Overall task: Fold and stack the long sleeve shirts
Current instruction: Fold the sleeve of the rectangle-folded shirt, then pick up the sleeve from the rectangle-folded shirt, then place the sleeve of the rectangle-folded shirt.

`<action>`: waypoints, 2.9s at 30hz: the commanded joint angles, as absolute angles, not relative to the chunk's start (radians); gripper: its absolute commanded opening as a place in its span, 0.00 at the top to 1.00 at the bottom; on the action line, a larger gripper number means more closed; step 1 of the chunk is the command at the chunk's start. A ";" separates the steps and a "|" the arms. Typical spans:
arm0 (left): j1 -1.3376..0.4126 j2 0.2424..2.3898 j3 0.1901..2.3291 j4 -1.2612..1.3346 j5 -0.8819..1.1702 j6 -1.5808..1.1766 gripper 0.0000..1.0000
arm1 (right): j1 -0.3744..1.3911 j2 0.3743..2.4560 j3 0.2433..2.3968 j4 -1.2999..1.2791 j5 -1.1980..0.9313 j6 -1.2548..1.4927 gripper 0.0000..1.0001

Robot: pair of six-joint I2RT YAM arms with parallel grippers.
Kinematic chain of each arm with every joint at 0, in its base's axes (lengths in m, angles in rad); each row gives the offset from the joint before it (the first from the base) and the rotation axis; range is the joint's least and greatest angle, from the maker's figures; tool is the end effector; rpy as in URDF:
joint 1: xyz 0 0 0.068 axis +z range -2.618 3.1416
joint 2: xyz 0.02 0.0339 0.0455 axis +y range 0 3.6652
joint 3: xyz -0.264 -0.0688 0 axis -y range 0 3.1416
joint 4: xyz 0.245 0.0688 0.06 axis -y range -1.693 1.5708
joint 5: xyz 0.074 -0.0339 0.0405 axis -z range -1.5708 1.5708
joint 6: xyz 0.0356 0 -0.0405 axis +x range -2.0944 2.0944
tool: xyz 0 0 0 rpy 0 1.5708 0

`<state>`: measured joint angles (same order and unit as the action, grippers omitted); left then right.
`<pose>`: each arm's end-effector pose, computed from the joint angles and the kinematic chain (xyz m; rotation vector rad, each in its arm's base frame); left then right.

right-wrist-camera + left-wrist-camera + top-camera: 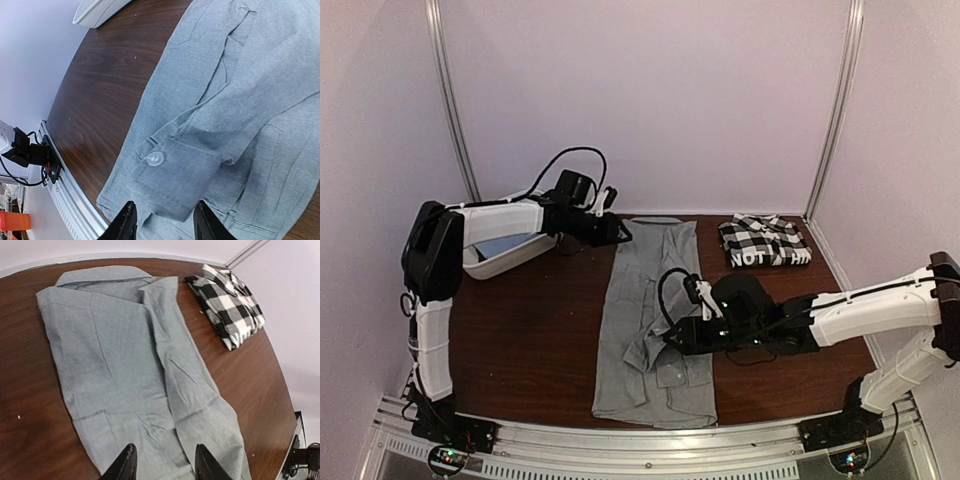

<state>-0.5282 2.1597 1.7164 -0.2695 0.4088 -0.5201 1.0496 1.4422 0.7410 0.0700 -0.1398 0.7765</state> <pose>0.4199 -0.2614 0.2124 0.2384 2.4107 -0.9849 0.1452 0.2629 0.1986 -0.4200 2.4166 1.0898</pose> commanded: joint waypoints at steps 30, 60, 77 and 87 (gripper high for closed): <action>-0.986 1.781 1.039 -0.131 0.338 -0.677 0.54 | 1.150 1.562 0.862 -0.216 0.107 0.729 0.48; -1.059 1.662 1.103 -0.318 0.134 -0.662 1.00 | 1.172 1.516 0.895 -0.267 0.095 0.750 0.96; -1.063 1.477 0.968 -0.559 0.110 -0.632 0.91 | 1.220 1.640 1.046 -0.339 -0.157 0.697 0.68; -1.044 1.404 0.927 -0.484 0.054 -0.703 0.39 | 1.061 1.478 1.008 -0.305 -0.043 0.697 0.42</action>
